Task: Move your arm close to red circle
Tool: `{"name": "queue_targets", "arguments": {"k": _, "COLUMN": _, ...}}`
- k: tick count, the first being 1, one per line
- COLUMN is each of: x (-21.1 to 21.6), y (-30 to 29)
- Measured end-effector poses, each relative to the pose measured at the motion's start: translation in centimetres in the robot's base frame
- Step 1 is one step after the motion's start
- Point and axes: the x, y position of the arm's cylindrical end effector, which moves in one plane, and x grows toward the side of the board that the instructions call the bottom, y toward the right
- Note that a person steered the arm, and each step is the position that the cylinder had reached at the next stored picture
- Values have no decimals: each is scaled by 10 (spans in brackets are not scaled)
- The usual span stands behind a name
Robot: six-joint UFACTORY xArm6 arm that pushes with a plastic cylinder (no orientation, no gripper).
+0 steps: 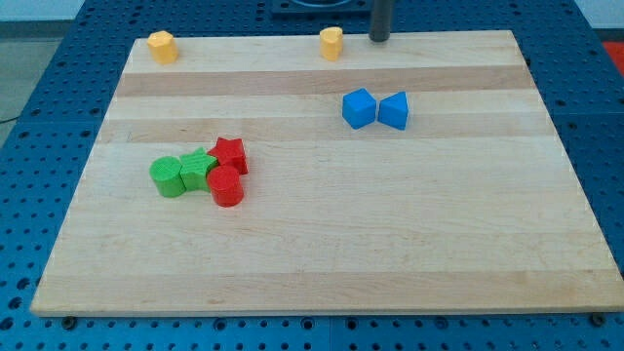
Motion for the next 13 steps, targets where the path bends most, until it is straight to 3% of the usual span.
{"name": "queue_targets", "arguments": {"k": 1, "x": 21, "y": -31}}
{"name": "queue_targets", "arguments": {"k": 3, "x": 26, "y": -31}}
{"name": "queue_targets", "arguments": {"k": 6, "x": 29, "y": 9}}
{"name": "queue_targets", "arguments": {"k": 7, "x": 42, "y": 74}}
{"name": "queue_targets", "arguments": {"k": 9, "x": 165, "y": 102}}
{"name": "queue_targets", "arguments": {"k": 10, "x": 187, "y": 102}}
{"name": "queue_targets", "arguments": {"k": 13, "x": 194, "y": 102}}
